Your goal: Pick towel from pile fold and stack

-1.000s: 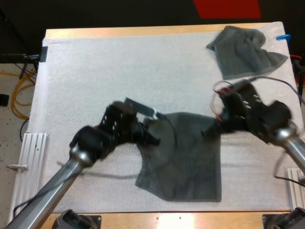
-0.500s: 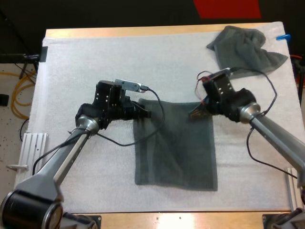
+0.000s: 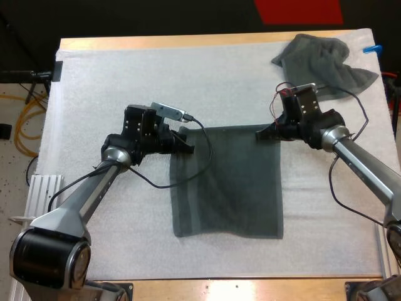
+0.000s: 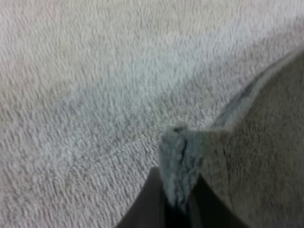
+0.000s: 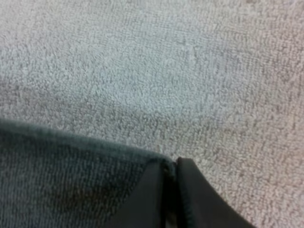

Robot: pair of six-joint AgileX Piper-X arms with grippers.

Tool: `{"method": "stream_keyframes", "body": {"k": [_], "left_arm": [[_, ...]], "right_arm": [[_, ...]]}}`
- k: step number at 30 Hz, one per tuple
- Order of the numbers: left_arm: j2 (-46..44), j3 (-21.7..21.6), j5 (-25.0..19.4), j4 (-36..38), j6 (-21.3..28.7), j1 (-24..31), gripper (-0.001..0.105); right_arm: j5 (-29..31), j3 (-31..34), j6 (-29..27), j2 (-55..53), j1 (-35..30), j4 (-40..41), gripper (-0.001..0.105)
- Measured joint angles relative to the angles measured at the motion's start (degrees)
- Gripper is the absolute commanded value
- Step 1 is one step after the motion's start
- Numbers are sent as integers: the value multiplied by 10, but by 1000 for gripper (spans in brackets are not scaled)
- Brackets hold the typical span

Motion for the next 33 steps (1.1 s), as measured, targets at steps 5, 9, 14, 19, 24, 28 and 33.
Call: {"method": "stream_keyframes", "body": {"k": [5, 9, 14, 19, 24, 28, 33], "left_arm": [[0, 0, -2, -34, 39, 1, 0], [0, 0, -2, -46, 48, 1, 12], [0, 0, -2, -46, 50, 1, 35], [0, -5, -15, -50, 50, 1, 46], [-30, -28, -47, -24, 51, 1, 46], [-93, -36, -54, 6, 52, 1, 46], [-195, -36, -35, 86, 52, 1, 46]], "right_arm": [[6, 1, 0, 1, 0, -19, 0], [6, 1, 7, 1, 0, -26, 0], [6, -1, 25, 1, 0, -27, 34], [6, -29, 26, 1, 0, -27, 63], [6, -57, 26, -25, 0, -16, 63], [6, -61, 26, -81, 0, 16, 63], [-8, -62, 26, -159, 0, 105, 63]]}}
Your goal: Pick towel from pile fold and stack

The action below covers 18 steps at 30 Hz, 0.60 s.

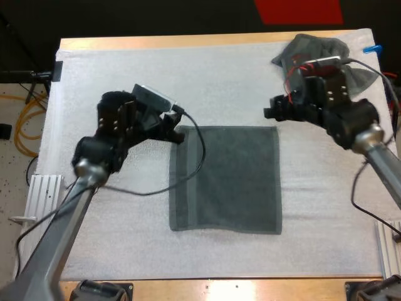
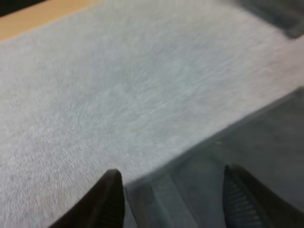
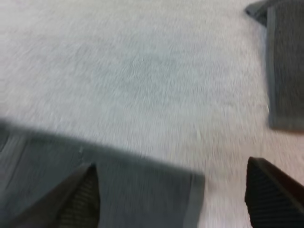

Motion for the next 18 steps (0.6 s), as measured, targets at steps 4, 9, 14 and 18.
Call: {"method": "stream_keyframes", "body": {"k": [4, 9, 14, 18], "left_arm": [[-85, 0, 7, 75, 0, 0, 46], [-192, 0, 7, 145, 0, 0, 46], [-286, -1, 7, 239, 0, 0, 55], [-335, -1, 7, 332, -6, 0, 62]], "right_arm": [[-12, 0, 0, -66, 4, 76, 63], [-14, 0, 1, -147, 34, 158, 63], [-18, 20, 47, -232, 74, 206, 63], [-18, 65, 102, -304, 98, 247, 63]]}}
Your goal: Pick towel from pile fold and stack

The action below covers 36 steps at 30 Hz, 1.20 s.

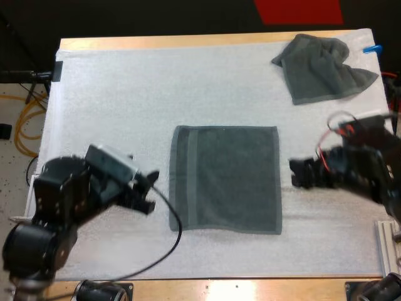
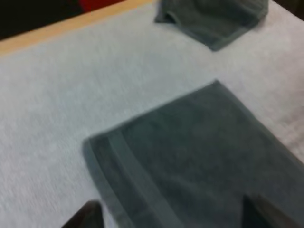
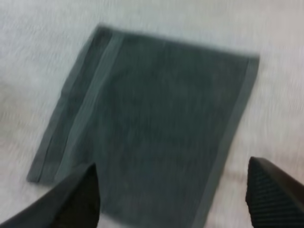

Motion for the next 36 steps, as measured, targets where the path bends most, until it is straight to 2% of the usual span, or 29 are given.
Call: {"method": "stream_keyframes", "body": {"k": [8, 12, 16, 20, 23, 26, 31, 36], "left_arm": [[-46, 0, 0, 143, -10, 0, 62], [-50, 16, 0, 167, -10, 0, 62], [-54, 59, 0, 161, -11, 0, 62], [-54, 101, 0, 157, -11, 0, 62], [-54, 119, 0, 152, -11, 0, 62], [-54, 123, 0, 145, -11, 0, 62], [-54, 123, 0, 132, -11, 0, 62], [-54, 123, 0, 132, -11, 0, 62]], "right_arm": [[0, 132, 96, -124, 12, 51, 63], [0, 203, 131, -154, 12, 54, 63], [-13, 276, 152, -153, 12, 40, 63], [-41, 339, 181, -139, 12, -15, 62], [-64, 376, 205, -120, 12, -67, 56], [-96, 410, 232, -92, 12, -130, 50], [-141, 441, 282, -29, 12, -244, 50], [-148, 442, 308, 50, 12, -334, 54]]}}
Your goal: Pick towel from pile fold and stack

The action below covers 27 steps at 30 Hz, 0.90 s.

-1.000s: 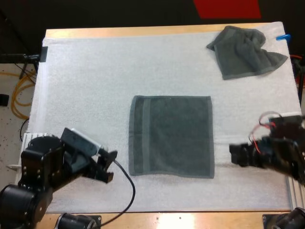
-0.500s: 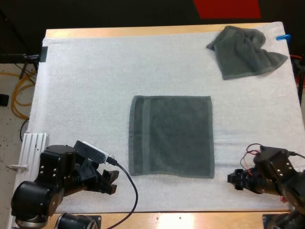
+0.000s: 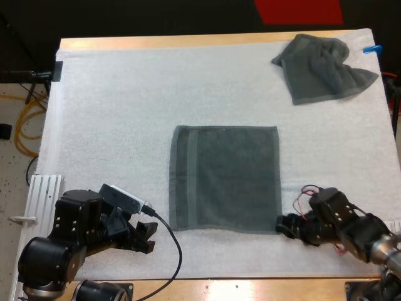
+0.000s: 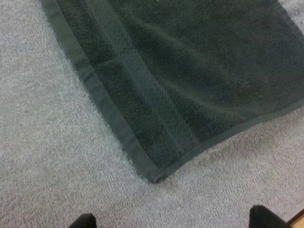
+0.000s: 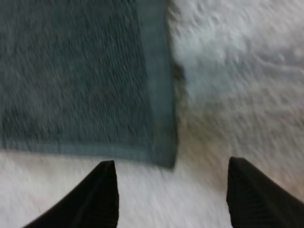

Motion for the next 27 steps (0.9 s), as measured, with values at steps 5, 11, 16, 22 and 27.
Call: {"method": "stream_keyframes", "body": {"k": [5, 11, 16, 22, 27], "left_arm": [[0, 0, 0, 0, 0, 0, 62], [0, 0, 0, 0, 0, 0, 62], [0, 0, 0, -4, 0, 0, 62], [0, 8, 0, -24, 0, 0, 62], [3, 47, 4, -48, -44, 0, 62]], "right_arm": [[-33, -1, 21, 81, 0, -62, 62], [-91, -6, 51, 132, 0, -152, 62], [-108, -6, 66, 149, 0, -180, 61], [-95, -6, 67, 151, 0, -164, 19], [-80, -6, 31, 155, 0, -134, 1]]}}
